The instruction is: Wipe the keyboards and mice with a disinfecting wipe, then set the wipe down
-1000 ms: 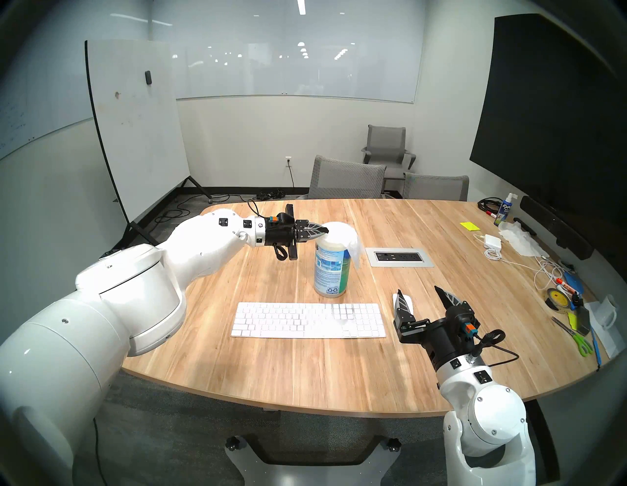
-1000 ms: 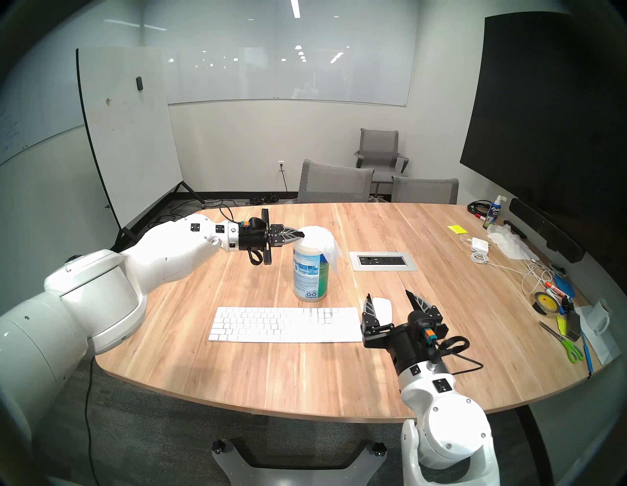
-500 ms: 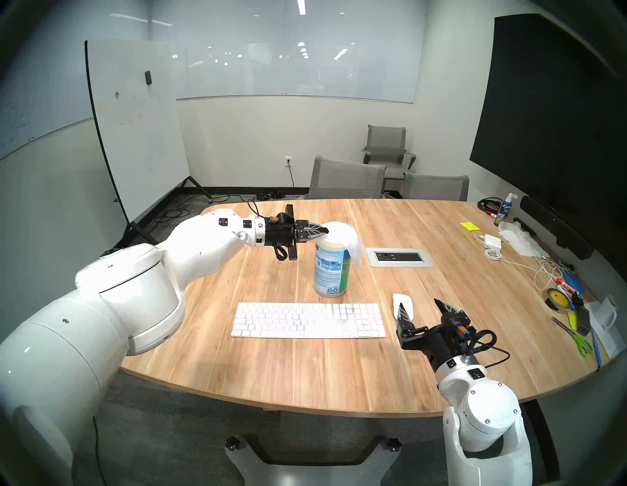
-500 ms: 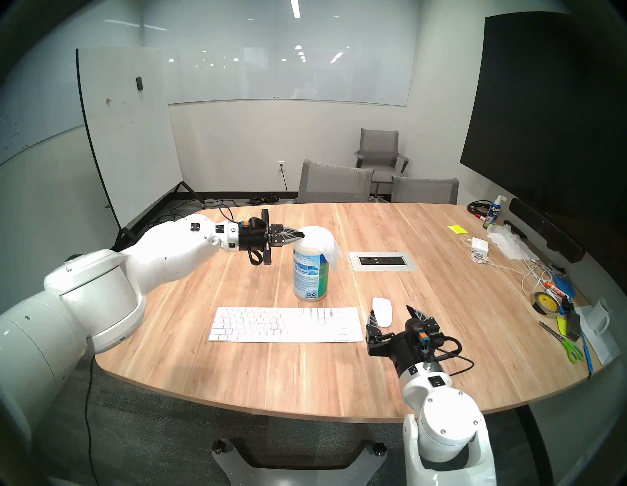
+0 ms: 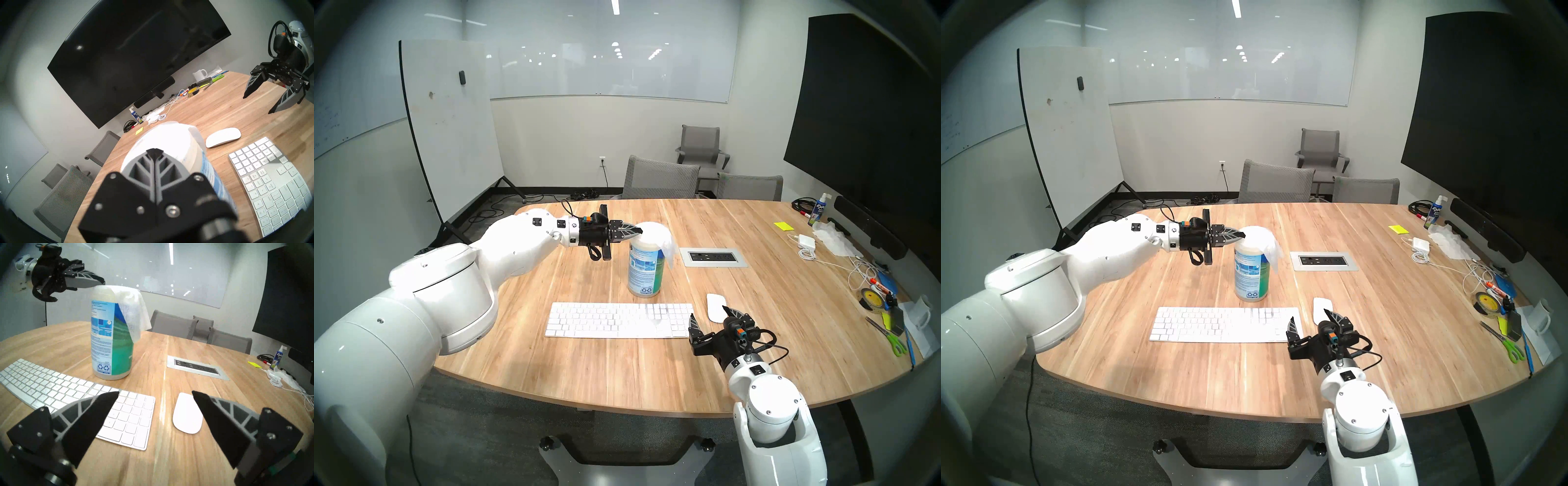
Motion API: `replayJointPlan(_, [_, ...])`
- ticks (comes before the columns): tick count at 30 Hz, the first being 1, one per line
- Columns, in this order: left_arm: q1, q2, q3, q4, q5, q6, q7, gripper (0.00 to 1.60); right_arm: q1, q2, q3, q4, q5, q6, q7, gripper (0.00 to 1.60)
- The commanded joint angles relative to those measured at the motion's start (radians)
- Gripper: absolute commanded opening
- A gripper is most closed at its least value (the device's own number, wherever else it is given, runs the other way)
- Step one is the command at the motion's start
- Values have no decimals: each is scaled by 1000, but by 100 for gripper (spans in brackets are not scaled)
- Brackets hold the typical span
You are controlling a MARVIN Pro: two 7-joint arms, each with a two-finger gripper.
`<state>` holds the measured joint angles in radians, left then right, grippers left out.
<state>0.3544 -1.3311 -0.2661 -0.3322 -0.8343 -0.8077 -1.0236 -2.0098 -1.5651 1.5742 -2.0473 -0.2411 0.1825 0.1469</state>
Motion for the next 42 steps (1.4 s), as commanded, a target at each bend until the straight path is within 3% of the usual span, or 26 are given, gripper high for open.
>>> replayJointPlan(1, [-4,0,15,0,-11,-3,-105,0,-4,8,6,-4,-10,-38,-12,160])
replayJointPlan(11, [-8,1,38,0,-34,-4,-108,0,104,32,27,126,-10,-44,9,160])
replayJointPlan(20, [-11,3,57,-2,-51,-6,-104,0,175,40,20,187,-15,-50,29,160])
replayJointPlan(42, [-19,6,105,-5,-90,-12,-94,0,243,62,1,253,-19,-74,63,160])
